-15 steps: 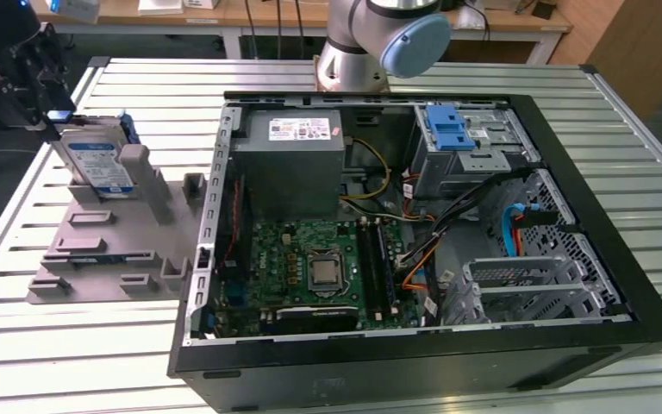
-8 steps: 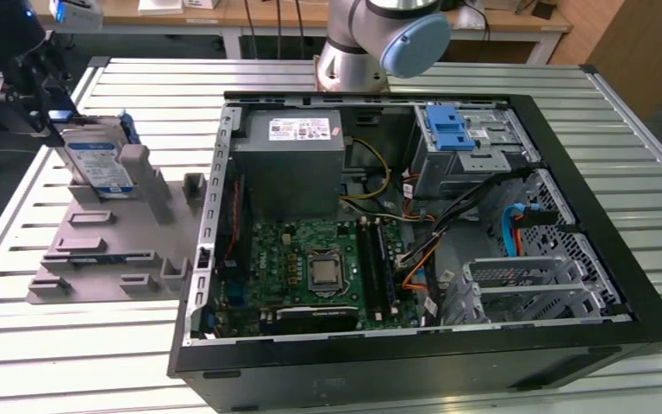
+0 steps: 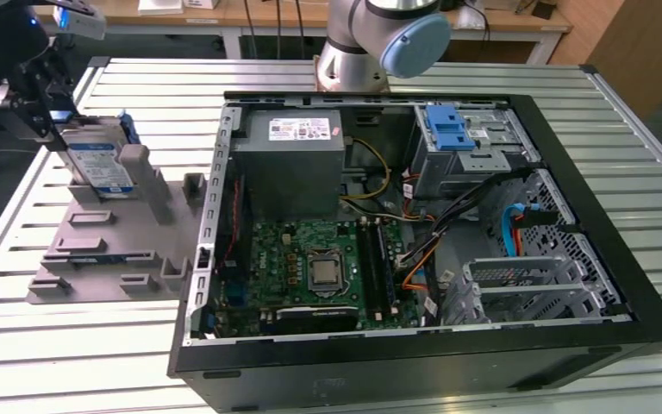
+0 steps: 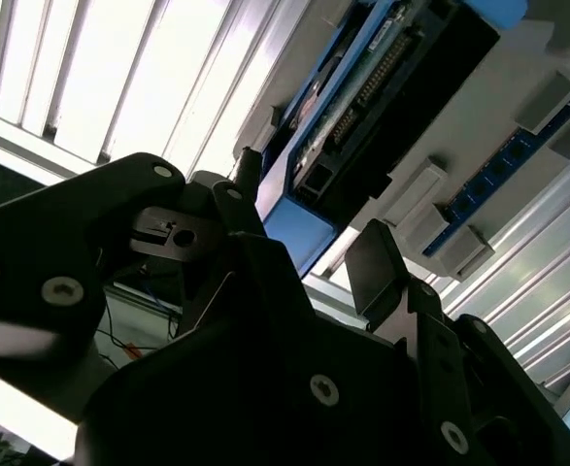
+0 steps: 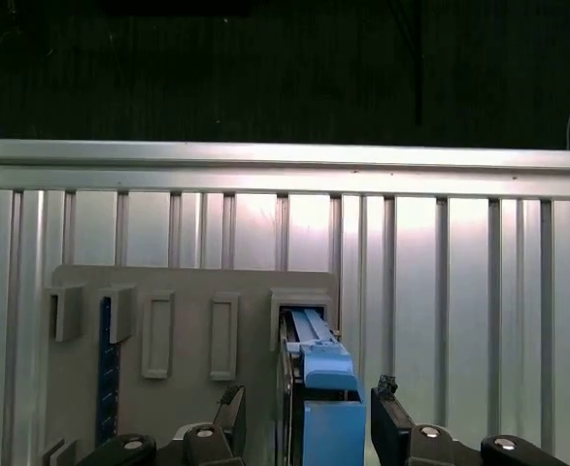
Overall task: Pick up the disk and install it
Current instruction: 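Pick up the disk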
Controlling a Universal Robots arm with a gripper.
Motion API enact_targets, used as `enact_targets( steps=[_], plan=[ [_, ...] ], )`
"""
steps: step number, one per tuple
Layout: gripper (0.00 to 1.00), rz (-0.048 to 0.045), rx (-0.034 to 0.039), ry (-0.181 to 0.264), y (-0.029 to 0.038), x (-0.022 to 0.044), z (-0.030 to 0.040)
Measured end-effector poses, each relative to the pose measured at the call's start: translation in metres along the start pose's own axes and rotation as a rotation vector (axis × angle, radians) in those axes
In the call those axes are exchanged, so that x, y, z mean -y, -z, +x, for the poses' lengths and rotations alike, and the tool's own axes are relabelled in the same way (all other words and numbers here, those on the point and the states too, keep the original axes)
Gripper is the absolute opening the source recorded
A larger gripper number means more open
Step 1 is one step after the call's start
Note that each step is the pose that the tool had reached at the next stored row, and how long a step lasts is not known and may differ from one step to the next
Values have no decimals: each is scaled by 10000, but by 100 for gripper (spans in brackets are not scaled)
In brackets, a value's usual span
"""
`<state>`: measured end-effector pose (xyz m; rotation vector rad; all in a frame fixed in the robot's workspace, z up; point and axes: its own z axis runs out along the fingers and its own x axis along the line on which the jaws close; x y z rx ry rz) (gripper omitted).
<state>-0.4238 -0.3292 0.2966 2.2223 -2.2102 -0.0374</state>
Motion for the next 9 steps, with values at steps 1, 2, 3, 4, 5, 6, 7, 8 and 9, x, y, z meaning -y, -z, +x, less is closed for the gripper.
enact_targets(
  steps=[1, 2, 3, 4, 5, 6, 7, 8, 9],
  plan=[
    [62, 0, 0, 0, -7, 0, 0],
    [62, -1, -1, 0, -15, 0, 0],
    [62, -1, 0, 0, -23, 0, 1],
    [62, -1, 0, 0, -33, 1, 0],
    [62, 0, 0, 0, -41, 1, 1],
    [62, -1, 0, 1, -46, 1, 0],
    [62, -3, -1, 1, -49, 1, -2],
    [62, -3, -1, 0, -52, 0, -5],
    [62, -2, -1, -1, -55, 0, -8]
  ],
)
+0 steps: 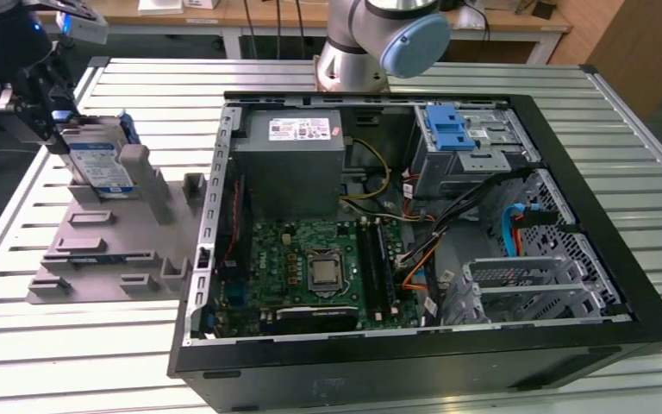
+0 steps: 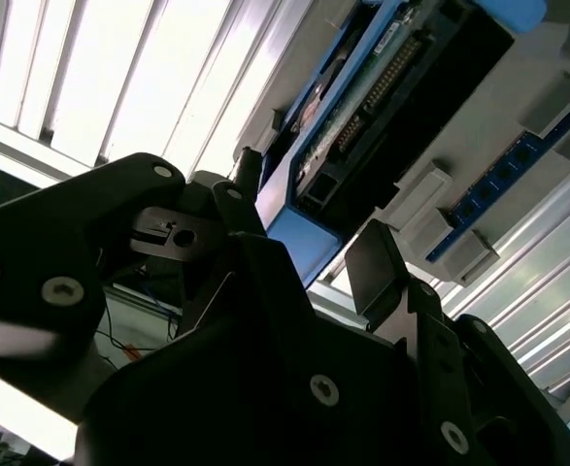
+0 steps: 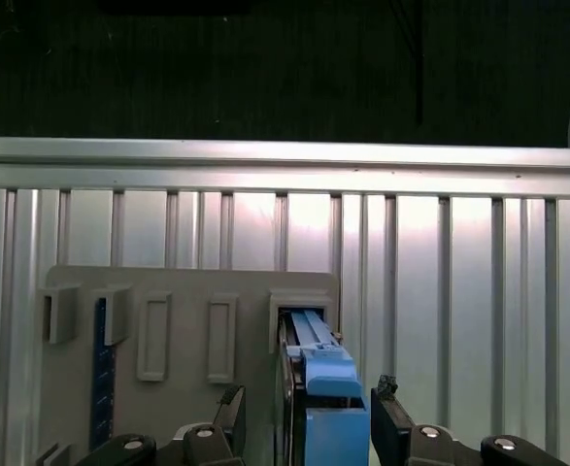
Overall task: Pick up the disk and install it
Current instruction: 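Pick up the disk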
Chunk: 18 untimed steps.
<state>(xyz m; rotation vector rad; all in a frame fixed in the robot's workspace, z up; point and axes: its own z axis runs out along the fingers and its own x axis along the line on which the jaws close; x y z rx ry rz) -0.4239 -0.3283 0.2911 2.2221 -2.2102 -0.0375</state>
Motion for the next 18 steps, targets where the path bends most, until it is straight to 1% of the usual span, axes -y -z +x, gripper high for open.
enact_targets(
  steps=[6, 8, 9, 16, 18],
  plan=[
    [62, 1, 0, 1, -26, -4, -6],
    [61, -2, -1, 1, -26, -5, -6],
    [54, 0, 0, 1, -27, -5, -6],
    [54, 2, 1, 1, -29, -8, -30],
    [53, 0, 0, 1, -30, -9, -30]
  ],
)
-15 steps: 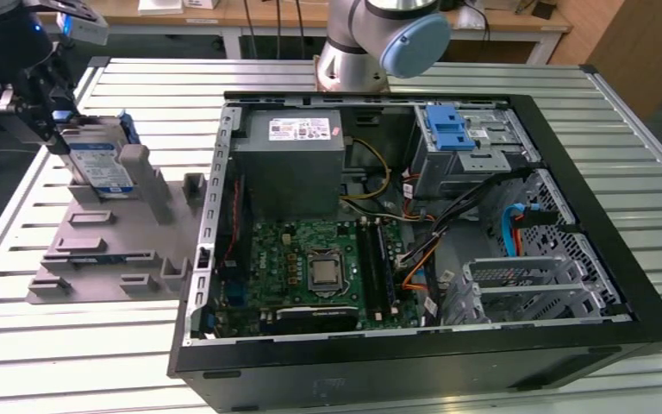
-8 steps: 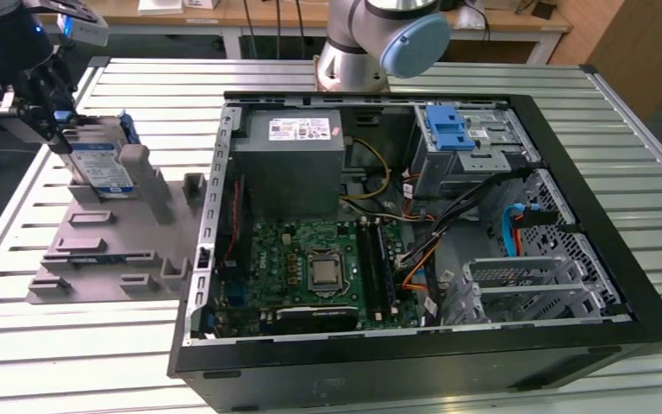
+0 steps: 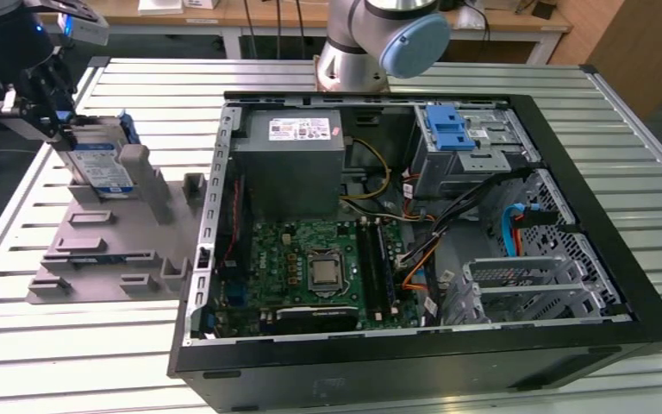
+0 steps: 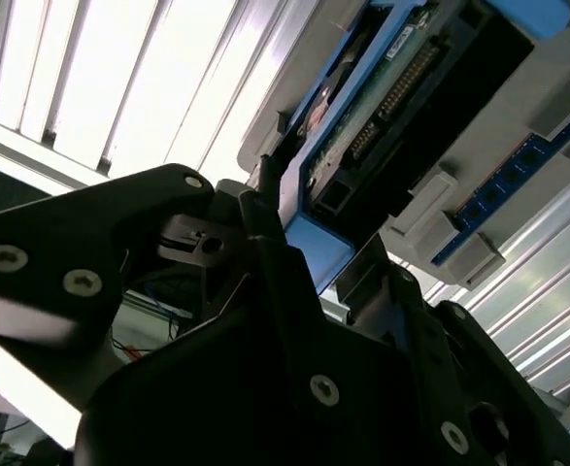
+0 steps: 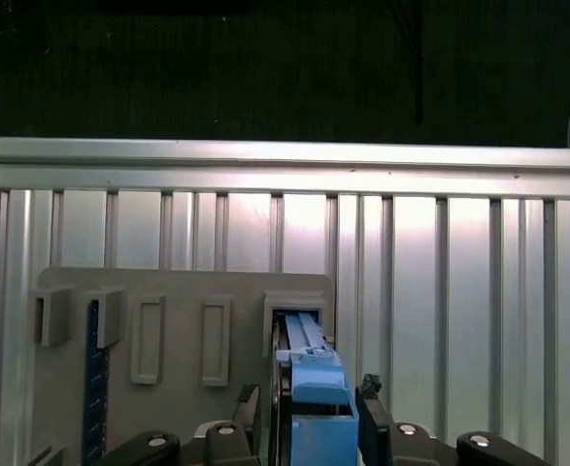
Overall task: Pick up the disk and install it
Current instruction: 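Pick up the disk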
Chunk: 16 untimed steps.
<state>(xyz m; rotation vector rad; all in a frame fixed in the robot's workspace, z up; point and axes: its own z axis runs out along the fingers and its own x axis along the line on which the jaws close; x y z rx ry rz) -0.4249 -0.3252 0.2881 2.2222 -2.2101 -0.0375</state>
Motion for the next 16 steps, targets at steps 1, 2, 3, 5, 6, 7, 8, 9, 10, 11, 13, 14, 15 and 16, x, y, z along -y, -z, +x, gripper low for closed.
enact_targets(
  steps=[1, 2, 3, 5, 6, 7, 8, 9, 10, 11, 13, 14, 15, 16],
  plan=[
    [53, 1, 0, -1, -2, 0, 0],
    [46, 0, 0, -2, -3, -1, -1],
    [46, 0, 0, -2, -4, -1, -1],
    [46, 0, 0, -2, -5, -1, -1],
    [46, 1, 0, -2, -5, -1, -1],
    [46, 1, 0, -2, -5, -1, -1],
    [46, 1, 0, -2, -5, -1, -1],
    [44, 1, 0, -2, -5, -1, -1],
    [44, 1, 0, -2, -6, -1, 0],
    [38, 1, 0, -3, -6, -1, -1],
    [37, 0, 0, -2, -6, -1, 0],
    [37, 0, 0, -2, -6, -1, -1],
    [37, 1, 0, -2, -6, -1, -1],
    [37, 1, 0, -2, -6, -1, 0]
  ],
)
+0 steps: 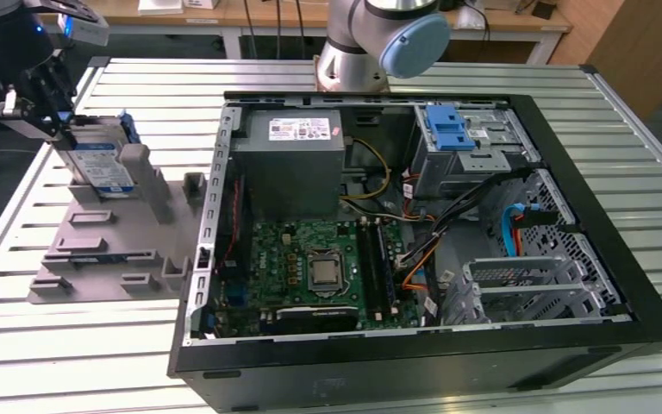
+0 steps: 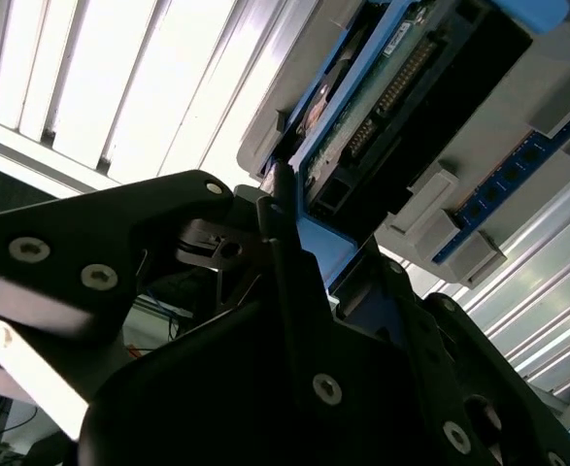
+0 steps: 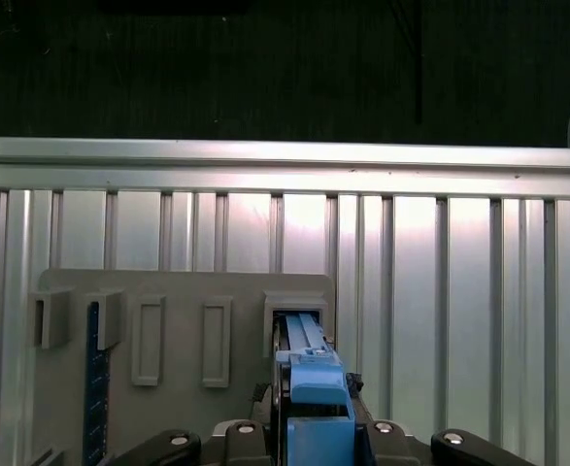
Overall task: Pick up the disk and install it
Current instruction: 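Pick up the disk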
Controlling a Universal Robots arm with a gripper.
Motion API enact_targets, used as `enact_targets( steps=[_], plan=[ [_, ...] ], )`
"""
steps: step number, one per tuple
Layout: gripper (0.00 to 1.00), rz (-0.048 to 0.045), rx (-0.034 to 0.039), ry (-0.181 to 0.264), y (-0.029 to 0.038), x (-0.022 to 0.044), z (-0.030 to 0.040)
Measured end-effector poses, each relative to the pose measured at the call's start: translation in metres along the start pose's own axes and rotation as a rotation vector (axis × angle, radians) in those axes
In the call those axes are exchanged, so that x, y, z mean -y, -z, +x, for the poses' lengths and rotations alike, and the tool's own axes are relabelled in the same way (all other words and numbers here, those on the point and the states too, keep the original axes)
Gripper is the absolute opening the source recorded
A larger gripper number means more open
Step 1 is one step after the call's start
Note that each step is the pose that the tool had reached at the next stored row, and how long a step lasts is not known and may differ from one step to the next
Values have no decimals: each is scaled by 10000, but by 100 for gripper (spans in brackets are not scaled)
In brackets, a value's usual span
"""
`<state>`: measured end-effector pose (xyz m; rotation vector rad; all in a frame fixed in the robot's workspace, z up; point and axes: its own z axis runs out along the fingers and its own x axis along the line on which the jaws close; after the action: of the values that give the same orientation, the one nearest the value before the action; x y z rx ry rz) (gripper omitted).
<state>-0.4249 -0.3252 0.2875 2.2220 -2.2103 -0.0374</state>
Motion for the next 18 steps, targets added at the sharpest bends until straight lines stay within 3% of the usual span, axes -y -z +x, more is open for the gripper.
enact_targets(
  steps=[18],
  plan=[
    [37, 4, -12, -246, -1, 0, 0]
  ],
)
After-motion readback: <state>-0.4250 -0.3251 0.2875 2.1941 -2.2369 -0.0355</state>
